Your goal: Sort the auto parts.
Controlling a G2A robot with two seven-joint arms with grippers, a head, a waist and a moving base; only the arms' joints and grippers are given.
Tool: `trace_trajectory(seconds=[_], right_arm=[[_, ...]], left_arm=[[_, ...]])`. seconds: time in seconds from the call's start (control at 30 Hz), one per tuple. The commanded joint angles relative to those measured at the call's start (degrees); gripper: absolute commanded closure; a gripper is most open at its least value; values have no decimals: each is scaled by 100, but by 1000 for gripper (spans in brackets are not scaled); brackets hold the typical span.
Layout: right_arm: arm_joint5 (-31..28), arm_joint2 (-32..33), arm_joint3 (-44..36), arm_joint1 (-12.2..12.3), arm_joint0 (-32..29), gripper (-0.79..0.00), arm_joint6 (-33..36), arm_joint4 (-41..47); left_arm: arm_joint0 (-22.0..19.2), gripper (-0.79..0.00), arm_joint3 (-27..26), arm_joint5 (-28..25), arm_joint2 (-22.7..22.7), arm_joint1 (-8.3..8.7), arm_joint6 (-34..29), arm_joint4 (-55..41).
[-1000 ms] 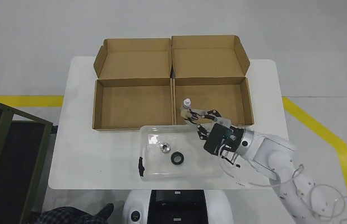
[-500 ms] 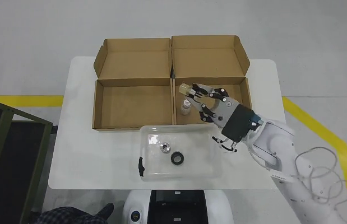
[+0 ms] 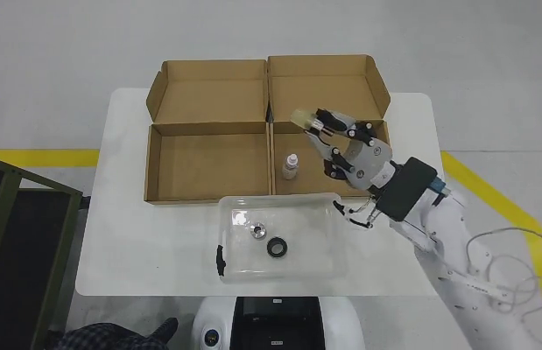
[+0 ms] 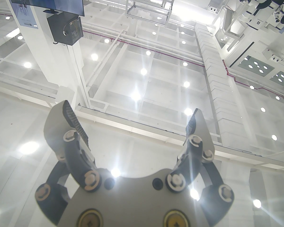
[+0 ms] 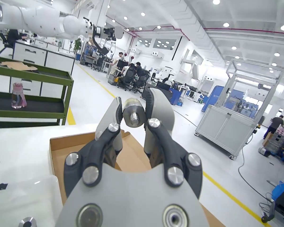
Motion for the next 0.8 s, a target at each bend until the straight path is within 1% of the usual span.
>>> trace_trajectory(seconds=[0.0,0.47,0.57,0.77], right_arm=[[-26,-4,9,-11,28,0,-12,8],[9,15,-69,-82,102,0,-200,-90],[-59,-27,-42,-106,106,0,-288,72],[-183,-51,-11,-132,180,0,-259,28]], left_arm=[[0,-785,0,0,0,0,0,0],[0,-785,0,0,0,0,0,0],[0,-785,0,0,0,0,0,0],[0,-785,0,0,0,0,0,0]])
